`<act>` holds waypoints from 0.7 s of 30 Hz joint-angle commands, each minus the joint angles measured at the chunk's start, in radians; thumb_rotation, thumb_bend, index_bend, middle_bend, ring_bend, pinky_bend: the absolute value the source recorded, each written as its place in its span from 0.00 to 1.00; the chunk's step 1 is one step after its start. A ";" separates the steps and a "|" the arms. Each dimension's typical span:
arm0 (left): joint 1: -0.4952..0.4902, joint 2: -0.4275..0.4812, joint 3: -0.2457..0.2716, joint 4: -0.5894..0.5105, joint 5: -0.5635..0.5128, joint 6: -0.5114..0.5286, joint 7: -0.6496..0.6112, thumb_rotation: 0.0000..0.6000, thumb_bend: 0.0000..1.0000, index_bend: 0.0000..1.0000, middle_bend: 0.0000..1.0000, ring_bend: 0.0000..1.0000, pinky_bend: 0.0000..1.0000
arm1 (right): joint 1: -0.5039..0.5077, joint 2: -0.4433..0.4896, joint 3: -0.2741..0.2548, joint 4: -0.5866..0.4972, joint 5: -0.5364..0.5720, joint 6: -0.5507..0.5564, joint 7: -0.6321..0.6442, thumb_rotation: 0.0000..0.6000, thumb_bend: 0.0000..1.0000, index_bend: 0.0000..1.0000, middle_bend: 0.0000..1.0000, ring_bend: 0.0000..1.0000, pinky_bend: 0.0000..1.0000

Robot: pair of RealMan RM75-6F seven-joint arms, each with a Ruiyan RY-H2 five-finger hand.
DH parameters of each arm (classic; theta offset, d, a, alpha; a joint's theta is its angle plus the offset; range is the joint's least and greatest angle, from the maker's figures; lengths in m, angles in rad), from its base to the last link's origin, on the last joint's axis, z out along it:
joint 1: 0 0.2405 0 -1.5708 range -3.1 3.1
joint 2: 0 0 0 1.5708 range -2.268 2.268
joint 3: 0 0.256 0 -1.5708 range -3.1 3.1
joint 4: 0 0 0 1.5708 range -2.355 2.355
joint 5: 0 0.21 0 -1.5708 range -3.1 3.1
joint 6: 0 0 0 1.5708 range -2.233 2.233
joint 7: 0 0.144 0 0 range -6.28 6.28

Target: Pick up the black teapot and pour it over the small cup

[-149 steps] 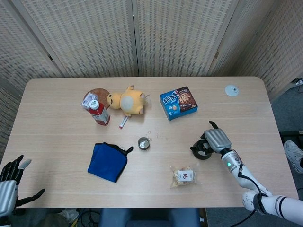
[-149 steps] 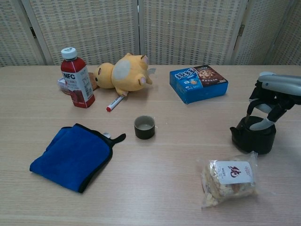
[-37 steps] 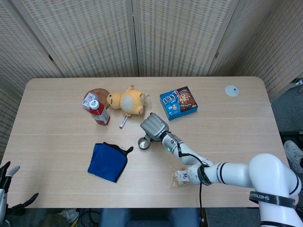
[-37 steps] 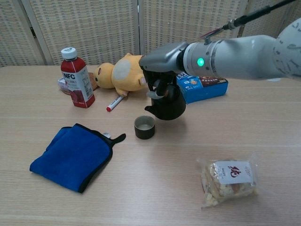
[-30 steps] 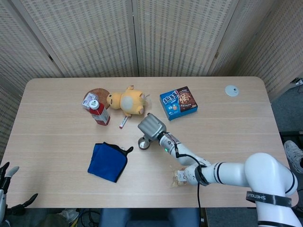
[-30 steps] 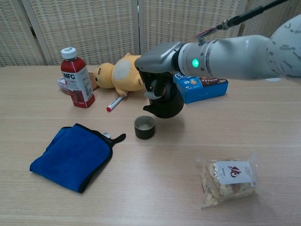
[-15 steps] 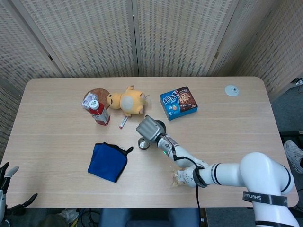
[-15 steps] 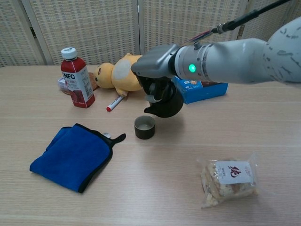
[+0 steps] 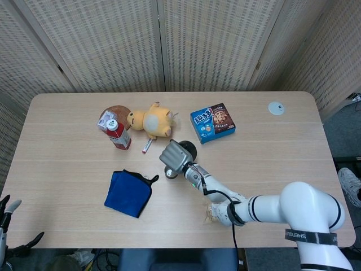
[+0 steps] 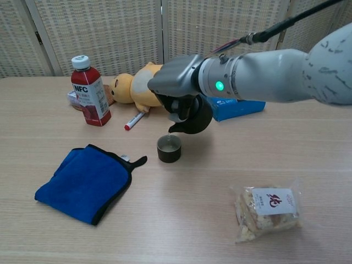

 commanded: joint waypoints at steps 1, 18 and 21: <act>0.001 -0.001 0.000 0.002 0.000 0.000 -0.002 0.61 0.00 0.14 0.00 0.00 0.00 | 0.007 -0.005 -0.008 -0.006 -0.002 0.014 -0.021 0.88 0.54 0.94 0.95 0.92 0.40; 0.003 -0.005 -0.001 0.009 -0.001 -0.003 -0.007 0.61 0.00 0.14 0.00 0.00 0.00 | 0.023 -0.016 -0.032 -0.020 0.013 0.047 -0.099 0.88 0.54 0.94 0.95 0.92 0.40; 0.002 -0.005 -0.001 0.009 0.000 -0.004 -0.006 0.61 0.00 0.14 0.00 0.00 0.00 | 0.023 -0.017 -0.033 -0.020 0.013 0.051 -0.106 0.88 0.54 0.94 0.95 0.92 0.40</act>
